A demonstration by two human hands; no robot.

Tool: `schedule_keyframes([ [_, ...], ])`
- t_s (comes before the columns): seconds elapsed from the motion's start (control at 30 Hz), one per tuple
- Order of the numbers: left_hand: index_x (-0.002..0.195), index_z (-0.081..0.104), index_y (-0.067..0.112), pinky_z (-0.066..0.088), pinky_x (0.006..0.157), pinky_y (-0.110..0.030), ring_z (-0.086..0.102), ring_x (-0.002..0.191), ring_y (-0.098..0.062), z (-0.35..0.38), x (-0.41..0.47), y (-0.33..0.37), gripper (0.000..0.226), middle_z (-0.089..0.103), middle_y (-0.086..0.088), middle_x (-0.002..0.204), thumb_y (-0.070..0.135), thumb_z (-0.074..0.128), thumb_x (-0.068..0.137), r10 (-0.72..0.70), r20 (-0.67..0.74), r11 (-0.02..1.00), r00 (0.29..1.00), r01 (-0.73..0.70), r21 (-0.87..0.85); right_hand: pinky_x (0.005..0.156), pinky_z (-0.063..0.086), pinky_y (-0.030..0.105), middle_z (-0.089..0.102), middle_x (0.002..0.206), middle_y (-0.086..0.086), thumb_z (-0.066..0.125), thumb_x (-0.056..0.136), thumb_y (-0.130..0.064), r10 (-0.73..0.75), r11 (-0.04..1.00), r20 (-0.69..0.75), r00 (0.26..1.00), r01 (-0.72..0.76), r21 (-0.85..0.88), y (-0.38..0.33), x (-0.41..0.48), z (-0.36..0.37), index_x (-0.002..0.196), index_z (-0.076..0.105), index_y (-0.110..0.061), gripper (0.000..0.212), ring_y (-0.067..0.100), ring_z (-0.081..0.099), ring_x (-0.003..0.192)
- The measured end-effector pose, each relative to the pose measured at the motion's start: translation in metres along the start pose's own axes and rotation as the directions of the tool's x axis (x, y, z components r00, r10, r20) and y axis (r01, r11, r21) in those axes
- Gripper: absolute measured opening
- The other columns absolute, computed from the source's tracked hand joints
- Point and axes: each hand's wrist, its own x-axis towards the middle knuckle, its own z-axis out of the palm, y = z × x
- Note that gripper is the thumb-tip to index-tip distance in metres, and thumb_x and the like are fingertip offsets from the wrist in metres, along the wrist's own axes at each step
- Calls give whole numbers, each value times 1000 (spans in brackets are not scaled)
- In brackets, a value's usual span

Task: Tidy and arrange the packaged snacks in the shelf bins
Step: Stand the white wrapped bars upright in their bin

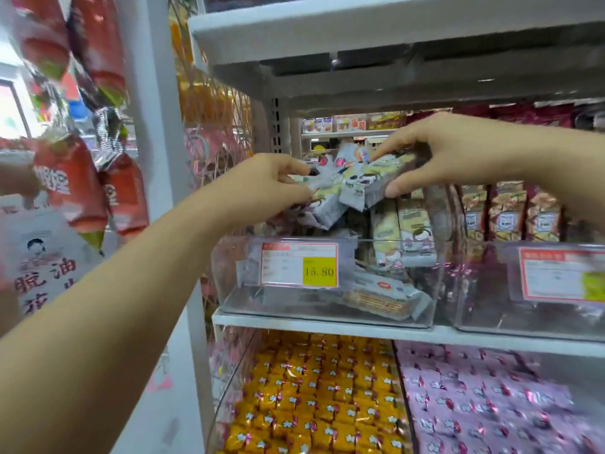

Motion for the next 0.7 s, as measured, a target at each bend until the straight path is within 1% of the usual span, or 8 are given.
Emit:
schedule_keyframes([
  [0.07, 119, 59, 28, 51, 69, -21, 63, 81, -8, 3, 2, -7, 30, 65, 8, 102, 35, 62, 89, -8, -114, 997, 994, -1, -76, 88, 33, 23, 53, 127, -11, 72, 69, -50, 21, 999, -40, 999, -20, 45, 3, 5, 5, 122, 57, -39, 56, 2, 46, 106],
  [0.2, 117, 60, 24, 47, 65, -14, 60, 80, -1, 11, 9, -13, 26, 64, 8, 104, 23, 59, 91, 30, -303, 995, 953, -58, -84, 92, 32, 23, 51, 136, -5, 70, 71, -51, 61, 994, -101, 993, -51, 95, 7, 11, 12, 127, 56, -30, 61, 3, 43, 111],
  [0.3, 113, 61, 25, 49, 57, -14, 58, 73, 2, 13, 17, -14, 22, 61, 12, 102, 19, 57, 92, 86, -409, 992, 908, -117, -52, 93, 33, 25, 51, 132, -7, 66, 66, -59, 107, 986, -157, 982, -84, 143, 12, 18, 14, 127, 55, -27, 70, 9, 46, 115],
  [0.4, 112, 60, 25, 43, 44, -11, 55, 58, 0, 13, 27, -16, 21, 57, 16, 97, 18, 58, 92, 102, -465, 992, 879, -127, -22, 84, 33, 23, 53, 121, -6, 66, 72, -57, 135, 982, -195, 971, -105, 157, 15, 28, 18, 130, 53, -21, 69, 9, 49, 102],
  [0.5, 112, 60, 24, 36, 46, -1, 51, 64, 3, 11, 36, -18, 22, 55, 12, 104, 17, 58, 92, 107, -457, 994, 883, -98, 44, 82, 35, 24, 57, 127, 3, 64, 76, -59, 164, 980, -242, 956, -130, 151, 16, 37, 19, 130, 53, -18, 69, 18, 54, 106],
  [0.57, 109, 61, 24, 32, 38, -4, 47, 57, 1, 10, 40, -17, 18, 55, 9, 92, 18, 58, 93, 95, -397, 994, 913, -65, 90, 77, 37, 26, 62, 118, 6, 64, 78, -57, 173, 976, -250, 953, -132, 172, 15, 42, 19, 128, 55, -16, 66, 17, 57, 94],
  [0.6, 108, 61, 24, 30, 35, -6, 45, 52, -1, 10, 40, -16, 16, 54, 8, 85, 19, 57, 94, 94, -371, 992, 924, -54, 116, 77, 37, 26, 62, 119, 9, 64, 79, -55, 173, 977, -244, 954, -134, 168, 14, 43, 19, 131, 53, -14, 67, 18, 56, 93],
  [0.7, 111, 61, 24, 30, 33, -9, 44, 46, -6, 9, 41, -11, 17, 57, 5, 89, 23, 53, 97, 92, -285, 988, 954, -53, 142, 80, 34, 24, 54, 132, 13, 64, 82, -52, 184, 980, -219, 958, -163, 111, 9, 48, 20, 140, 43, -11, 74, 20, 53, 103],
])
